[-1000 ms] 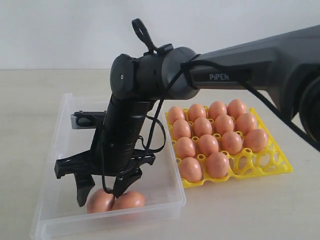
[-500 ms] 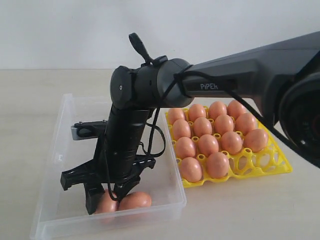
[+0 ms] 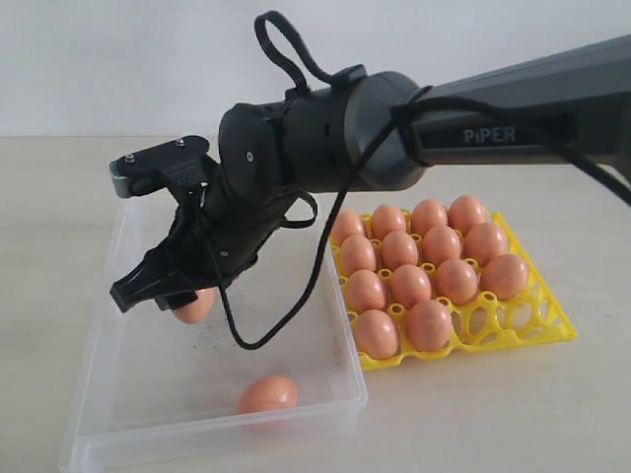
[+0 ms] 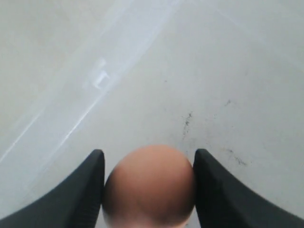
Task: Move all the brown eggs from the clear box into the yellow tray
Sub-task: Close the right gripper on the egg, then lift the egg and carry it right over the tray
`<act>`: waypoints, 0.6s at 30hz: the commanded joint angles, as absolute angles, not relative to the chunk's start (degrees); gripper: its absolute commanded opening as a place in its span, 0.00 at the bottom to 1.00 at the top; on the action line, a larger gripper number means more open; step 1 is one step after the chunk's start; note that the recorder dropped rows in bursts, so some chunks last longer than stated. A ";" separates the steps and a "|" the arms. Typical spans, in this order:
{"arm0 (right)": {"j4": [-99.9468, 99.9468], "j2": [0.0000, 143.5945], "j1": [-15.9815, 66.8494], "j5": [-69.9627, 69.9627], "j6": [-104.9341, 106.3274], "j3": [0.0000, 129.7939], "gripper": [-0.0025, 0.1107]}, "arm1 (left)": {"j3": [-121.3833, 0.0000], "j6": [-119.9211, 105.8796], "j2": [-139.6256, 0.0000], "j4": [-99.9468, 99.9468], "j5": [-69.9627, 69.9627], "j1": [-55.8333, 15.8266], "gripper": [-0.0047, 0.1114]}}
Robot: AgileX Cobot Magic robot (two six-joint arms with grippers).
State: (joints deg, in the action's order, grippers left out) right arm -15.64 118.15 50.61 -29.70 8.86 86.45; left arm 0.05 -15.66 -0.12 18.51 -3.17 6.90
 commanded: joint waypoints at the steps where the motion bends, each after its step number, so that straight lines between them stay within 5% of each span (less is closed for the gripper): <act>1: -14.72 115.45 50.86 -25.40 11.22 82.90 0.02 | 0.00 -15.97 0.00 18.28 -3.00 6.82 0.07; 18: -15.90 99.21 53.23 13.06 10.64 53.78 0.02 | 0.00 -15.97 0.00 18.28 -3.00 6.82 0.07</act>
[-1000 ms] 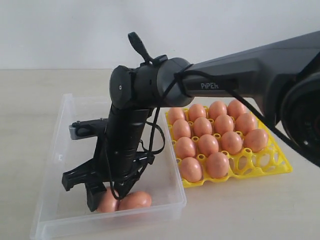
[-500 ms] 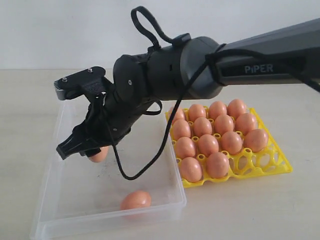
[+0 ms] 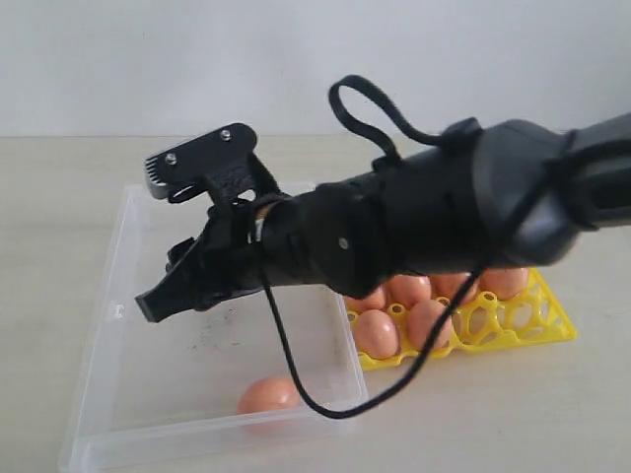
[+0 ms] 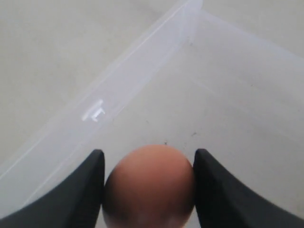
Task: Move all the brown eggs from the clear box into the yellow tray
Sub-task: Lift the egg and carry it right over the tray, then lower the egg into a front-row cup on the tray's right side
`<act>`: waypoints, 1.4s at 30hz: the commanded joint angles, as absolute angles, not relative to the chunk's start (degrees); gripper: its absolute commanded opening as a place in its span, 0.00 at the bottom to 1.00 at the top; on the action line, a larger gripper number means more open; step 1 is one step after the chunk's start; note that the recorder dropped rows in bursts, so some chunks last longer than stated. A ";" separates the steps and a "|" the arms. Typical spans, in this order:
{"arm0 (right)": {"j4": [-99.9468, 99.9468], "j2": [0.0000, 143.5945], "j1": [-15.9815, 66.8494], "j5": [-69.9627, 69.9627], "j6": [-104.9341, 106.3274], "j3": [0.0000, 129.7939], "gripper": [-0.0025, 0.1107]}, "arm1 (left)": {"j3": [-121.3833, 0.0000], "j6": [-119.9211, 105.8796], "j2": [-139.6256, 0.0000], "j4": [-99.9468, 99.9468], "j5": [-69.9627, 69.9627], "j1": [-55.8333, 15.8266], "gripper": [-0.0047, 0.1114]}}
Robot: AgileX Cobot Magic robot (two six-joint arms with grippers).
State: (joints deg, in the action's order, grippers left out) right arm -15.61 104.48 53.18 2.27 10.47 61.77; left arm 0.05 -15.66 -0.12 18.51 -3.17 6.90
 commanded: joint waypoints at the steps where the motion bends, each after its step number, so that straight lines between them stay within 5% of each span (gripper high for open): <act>1: -15.90 98.12 53.23 15.80 10.64 51.76 0.02 | 0.00 -15.97 0.00 18.28 -3.00 6.82 0.07; 9: -24.62 90.40 53.12 52.06 11.43 23.06 0.02 | 0.00 -15.97 0.00 18.28 -3.00 6.82 0.07; 14: -35.78 90.40 52.68 61.29 22.70 14.64 0.02 | 0.00 -15.97 0.00 18.28 -3.00 6.82 0.07; 18: -32.99 90.40 42.38 58.39 19.39 13.32 0.02 | 0.00 -15.97 0.00 18.28 -3.00 6.82 0.07; 31: 20.62 90.53 11.47 52.85 -12.10 13.32 0.02 | 0.00 -15.97 0.00 18.28 -3.00 6.82 0.07; 42: 36.34 90.66 6.57 51.30 -19.34 13.32 0.02 | 0.00 -15.97 0.00 18.28 -3.00 6.82 0.07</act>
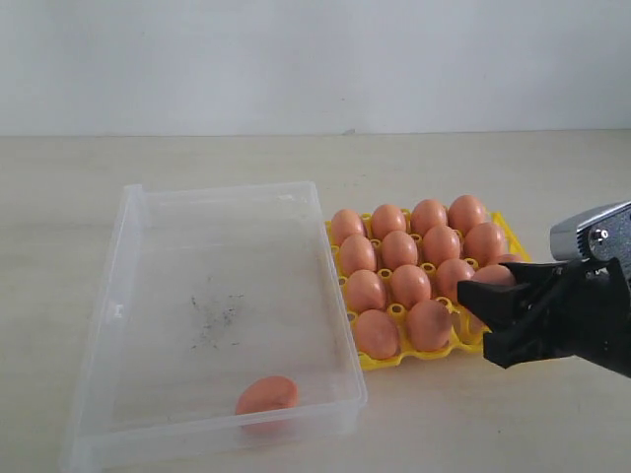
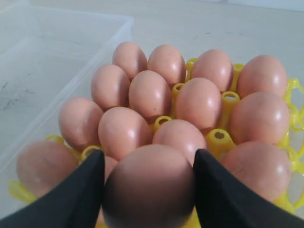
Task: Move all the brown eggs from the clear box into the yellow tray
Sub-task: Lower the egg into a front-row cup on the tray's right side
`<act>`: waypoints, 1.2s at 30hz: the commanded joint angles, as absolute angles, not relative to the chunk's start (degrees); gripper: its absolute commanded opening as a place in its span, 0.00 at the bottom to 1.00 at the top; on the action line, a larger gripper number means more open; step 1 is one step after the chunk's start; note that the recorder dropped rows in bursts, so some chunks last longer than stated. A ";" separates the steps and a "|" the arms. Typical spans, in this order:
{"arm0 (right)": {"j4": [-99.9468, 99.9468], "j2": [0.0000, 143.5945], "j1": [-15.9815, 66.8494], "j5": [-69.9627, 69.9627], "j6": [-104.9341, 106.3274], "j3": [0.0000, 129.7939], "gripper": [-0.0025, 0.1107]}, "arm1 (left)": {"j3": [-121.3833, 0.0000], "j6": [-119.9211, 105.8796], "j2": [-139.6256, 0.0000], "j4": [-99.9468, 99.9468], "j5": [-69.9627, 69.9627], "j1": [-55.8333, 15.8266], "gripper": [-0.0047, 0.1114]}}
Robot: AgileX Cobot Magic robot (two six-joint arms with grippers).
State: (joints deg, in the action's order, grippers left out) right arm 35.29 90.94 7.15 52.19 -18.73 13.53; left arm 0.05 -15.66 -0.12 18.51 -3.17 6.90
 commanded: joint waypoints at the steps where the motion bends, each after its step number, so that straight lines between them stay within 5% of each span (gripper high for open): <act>1: 36.20 91.02 6.57 51.30 -19.34 13.32 0.02 | 0.00 -15.97 0.00 18.28 -3.00 6.82 0.07; 23: 34.44 100.63 6.57 51.52 -15.67 15.60 0.03 | 0.00 -15.97 0.00 18.28 -3.00 6.82 0.07; 27: 35.39 100.63 6.57 51.52 -15.94 15.60 0.18 | 0.00 -15.97 0.00 18.28 -3.00 6.82 0.07; 32: 35.28 100.63 6.57 52.41 -19.01 15.60 0.53 | 0.00 -15.97 0.00 18.28 -3.00 6.82 0.07; 36: 35.15 100.52 6.57 53.39 -19.59 15.60 0.56 | 0.00 -15.97 0.00 18.28 -3.00 6.82 0.07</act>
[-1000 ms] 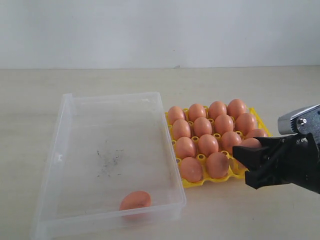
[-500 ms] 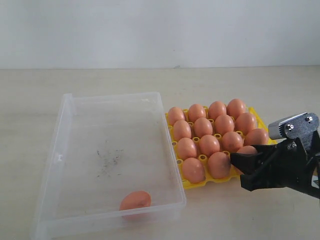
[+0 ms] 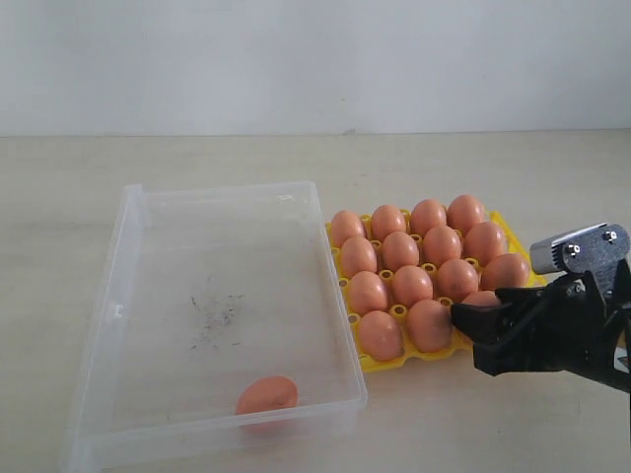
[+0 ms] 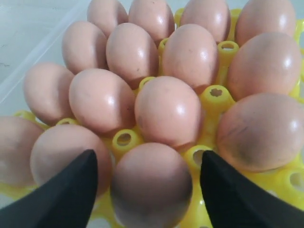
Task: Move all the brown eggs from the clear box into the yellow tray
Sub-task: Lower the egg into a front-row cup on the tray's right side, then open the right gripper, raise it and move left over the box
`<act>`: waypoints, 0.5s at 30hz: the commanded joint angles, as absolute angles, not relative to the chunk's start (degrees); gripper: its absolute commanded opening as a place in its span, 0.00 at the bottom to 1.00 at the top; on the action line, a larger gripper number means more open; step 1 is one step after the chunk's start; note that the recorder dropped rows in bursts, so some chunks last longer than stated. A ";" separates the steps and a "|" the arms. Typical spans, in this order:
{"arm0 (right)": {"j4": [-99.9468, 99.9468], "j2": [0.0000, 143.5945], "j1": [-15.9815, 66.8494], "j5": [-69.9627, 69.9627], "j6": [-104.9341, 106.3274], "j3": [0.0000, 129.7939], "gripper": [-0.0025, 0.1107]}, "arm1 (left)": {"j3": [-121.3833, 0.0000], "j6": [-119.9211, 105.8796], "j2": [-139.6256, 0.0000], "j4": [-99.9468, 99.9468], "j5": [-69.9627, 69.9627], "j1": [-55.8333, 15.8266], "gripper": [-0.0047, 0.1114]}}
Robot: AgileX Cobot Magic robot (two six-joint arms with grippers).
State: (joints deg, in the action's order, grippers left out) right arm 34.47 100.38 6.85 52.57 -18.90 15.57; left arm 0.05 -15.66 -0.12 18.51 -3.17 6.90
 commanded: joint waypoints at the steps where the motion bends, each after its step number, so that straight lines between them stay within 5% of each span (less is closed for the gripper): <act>1: 35.01 100.52 6.57 53.75 -19.59 15.60 0.56 | 0.00 -15.97 0.00 18.28 -3.00 6.82 0.07; 15: 34.86 84.78 6.57 55.58 -25.63 15.60 0.51 | 0.00 -15.97 0.00 18.28 -3.00 6.82 0.07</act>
